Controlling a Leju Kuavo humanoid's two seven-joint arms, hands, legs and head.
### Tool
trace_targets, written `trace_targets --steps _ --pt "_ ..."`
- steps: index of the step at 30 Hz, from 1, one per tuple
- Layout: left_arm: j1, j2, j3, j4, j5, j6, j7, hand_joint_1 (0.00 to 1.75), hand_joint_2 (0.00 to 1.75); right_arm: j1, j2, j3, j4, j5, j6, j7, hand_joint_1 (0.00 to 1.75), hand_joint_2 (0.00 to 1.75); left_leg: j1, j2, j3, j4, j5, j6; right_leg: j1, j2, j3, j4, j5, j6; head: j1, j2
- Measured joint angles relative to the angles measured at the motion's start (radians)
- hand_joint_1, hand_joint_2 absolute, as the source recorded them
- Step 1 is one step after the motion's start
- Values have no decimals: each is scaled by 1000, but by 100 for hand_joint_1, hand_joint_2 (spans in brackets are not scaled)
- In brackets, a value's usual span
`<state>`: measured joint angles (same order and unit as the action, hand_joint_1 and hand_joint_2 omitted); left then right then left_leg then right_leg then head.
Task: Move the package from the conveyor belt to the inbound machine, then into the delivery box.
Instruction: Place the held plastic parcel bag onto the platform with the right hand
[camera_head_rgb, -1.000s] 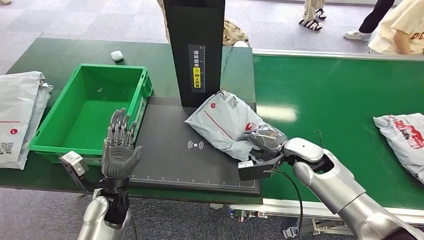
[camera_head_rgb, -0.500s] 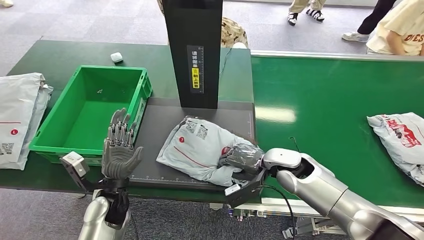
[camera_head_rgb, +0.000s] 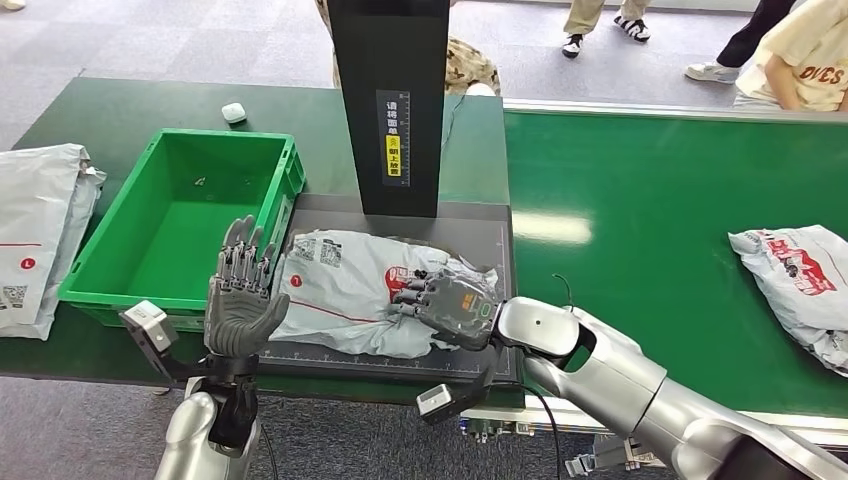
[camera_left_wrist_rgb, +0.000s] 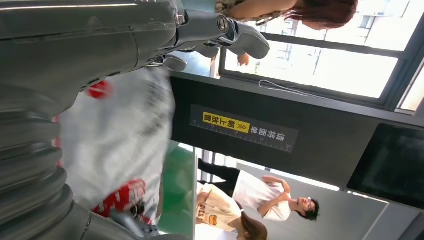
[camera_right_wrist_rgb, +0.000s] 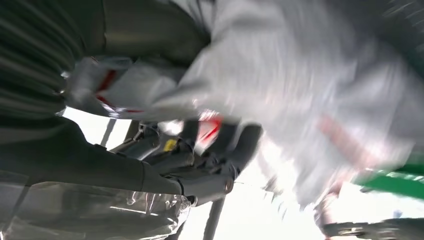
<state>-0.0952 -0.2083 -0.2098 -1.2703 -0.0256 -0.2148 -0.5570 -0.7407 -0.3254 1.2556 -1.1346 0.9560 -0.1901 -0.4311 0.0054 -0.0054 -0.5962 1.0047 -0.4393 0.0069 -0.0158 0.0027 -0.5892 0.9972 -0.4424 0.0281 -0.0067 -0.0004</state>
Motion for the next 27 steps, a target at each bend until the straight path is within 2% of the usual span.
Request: trace_targets --steps 6,20,24,27 --pt "12 0 6 0 -7 -5 -3 0 175 49 14 -67 65 46 -122 4 0 175 0 0 0 0 0 0 0 0 0 0 0 0 0 0" --pt "20 0 8 0 -7 -6 -6 0 175 99 26 -133 104 64 -146 1 0 175 0 0 0 0 0 0 0 0 0 0 0 0 0 0" --pt "19 0 8 0 -9 -5 -6 0 175 138 26 -170 90 43 -274 -36 0 175 0 0 0 0 0 0 0 -1 -1 0 -1 0 0 0" --pt "12 -4 8 1 -10 -3 -6 0 175 181 26 -226 50 -45 -370 -82 0 175 0 0 -1 0 0 0 0 -1 -1 0 -1 0 0 0"
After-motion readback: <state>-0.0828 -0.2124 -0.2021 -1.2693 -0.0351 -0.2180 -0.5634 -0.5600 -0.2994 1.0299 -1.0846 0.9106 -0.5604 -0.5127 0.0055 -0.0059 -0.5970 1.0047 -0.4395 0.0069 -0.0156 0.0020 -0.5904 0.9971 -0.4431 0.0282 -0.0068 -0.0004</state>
